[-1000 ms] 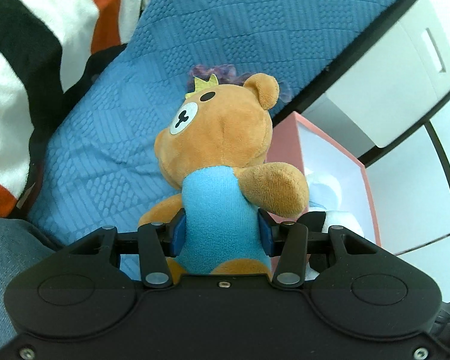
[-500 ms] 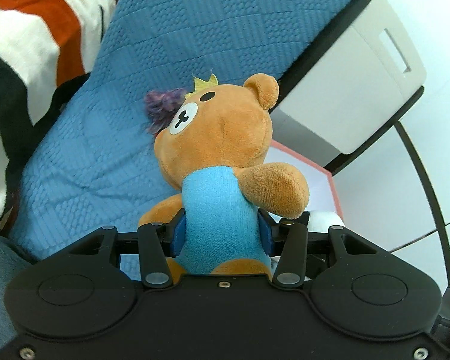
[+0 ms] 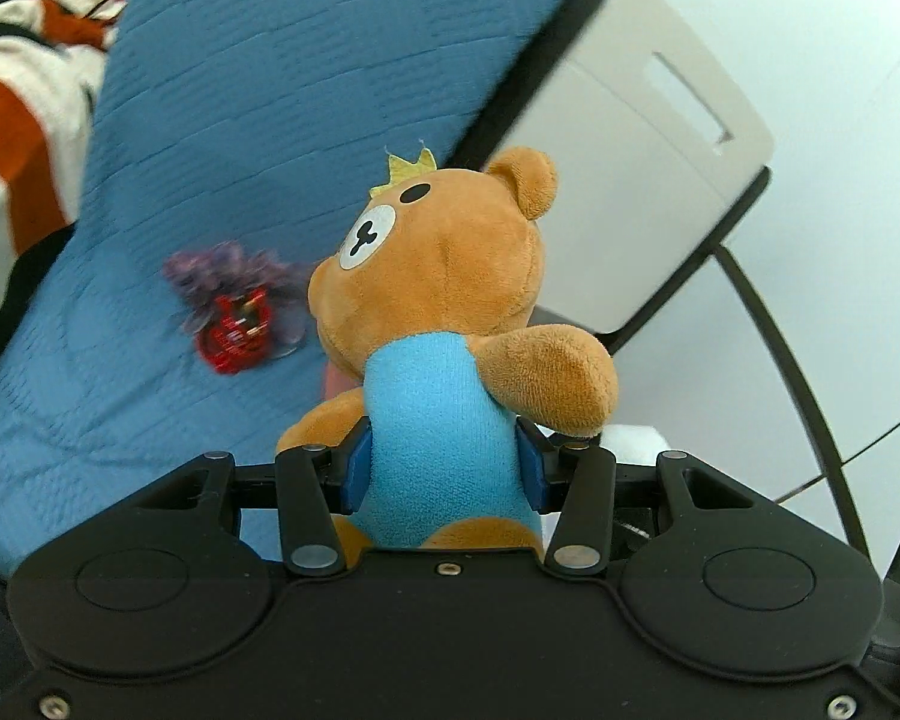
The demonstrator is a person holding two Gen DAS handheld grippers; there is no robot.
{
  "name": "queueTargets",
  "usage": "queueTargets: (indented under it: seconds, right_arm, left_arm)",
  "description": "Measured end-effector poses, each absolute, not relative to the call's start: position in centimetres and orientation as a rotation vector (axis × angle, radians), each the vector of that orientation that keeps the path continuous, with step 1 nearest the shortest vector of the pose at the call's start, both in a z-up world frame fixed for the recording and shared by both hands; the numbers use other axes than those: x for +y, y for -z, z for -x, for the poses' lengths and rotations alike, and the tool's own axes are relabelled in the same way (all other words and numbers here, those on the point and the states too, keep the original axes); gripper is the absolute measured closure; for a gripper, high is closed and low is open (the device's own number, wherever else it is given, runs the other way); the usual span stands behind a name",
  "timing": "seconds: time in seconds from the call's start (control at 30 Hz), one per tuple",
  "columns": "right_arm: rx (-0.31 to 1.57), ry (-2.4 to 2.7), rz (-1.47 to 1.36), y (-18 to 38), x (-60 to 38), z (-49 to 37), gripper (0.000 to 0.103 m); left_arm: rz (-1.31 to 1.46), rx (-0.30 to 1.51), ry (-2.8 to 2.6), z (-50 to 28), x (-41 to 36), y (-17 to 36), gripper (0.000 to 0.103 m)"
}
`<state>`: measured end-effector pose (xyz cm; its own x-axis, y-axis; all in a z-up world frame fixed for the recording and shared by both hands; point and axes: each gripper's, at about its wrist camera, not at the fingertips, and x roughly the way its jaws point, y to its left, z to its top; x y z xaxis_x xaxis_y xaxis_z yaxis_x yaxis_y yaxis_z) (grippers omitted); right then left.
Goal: Organize objects
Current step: 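Carry the teddy bear with left tool while right tool carries the panda over the box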
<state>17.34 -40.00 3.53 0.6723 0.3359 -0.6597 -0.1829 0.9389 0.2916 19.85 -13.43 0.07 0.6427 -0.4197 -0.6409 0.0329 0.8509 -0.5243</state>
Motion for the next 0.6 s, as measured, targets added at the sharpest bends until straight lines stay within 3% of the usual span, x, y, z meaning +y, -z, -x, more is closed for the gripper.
queueTargets:
  seconds: [0.27,0.6]
  right_arm:
    - [0.757,-0.241,-0.236,-3.3,-44.7,-17.7,0.047]
    - [0.809,-0.141,-0.289,0.1,-51.1,-19.0,0.047]
  left_arm:
    - [0.479,0.830,0.327,-21.9,-19.0,-1.2,0.058]
    - [0.434,0.901,0.395,-25.1,-26.5,1.4,0.058]
